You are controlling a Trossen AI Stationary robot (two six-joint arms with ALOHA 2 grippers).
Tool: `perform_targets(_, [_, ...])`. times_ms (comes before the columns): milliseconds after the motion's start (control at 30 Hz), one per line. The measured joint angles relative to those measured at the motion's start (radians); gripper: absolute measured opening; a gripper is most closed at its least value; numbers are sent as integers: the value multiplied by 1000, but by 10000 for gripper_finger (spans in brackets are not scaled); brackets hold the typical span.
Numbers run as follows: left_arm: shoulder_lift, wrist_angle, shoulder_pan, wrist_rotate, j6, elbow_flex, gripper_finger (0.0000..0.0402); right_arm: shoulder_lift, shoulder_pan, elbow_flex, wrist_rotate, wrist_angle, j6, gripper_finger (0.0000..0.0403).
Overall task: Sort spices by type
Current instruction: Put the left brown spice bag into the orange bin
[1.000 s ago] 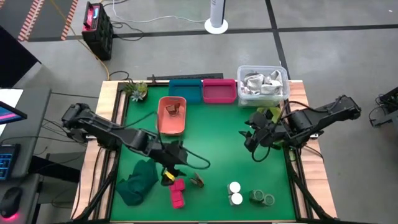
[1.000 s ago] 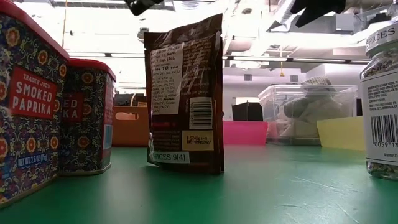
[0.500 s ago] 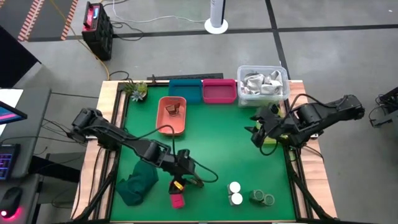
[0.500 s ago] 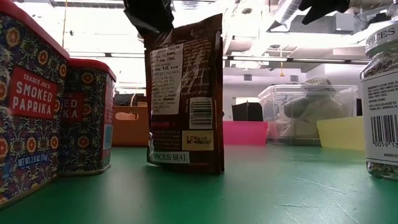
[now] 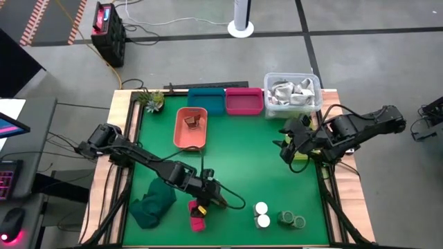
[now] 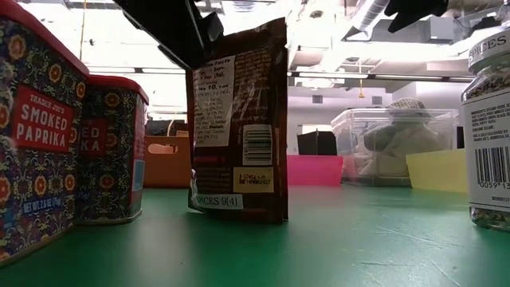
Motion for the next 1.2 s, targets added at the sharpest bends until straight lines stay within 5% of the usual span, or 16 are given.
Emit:
perform_targets(200, [-10,1,2,10,-28,0,9,0,0,0,6,0,0,260])
perform_targets(533, [-172,4,24,113,16,0,1,0,0,0,10,10,0,260])
perform_targets(700, [-337,-16,78,48,3,0,1,0,-4,0,18,34,8,260])
perform_targets(900, [-463,-222,229,-123,30,0,0,0,-3,0,57,79,10,260])
perform_targets(1200, [-460,-342,523,-105,194,-58,0,22,-17,0,91,103,45,260])
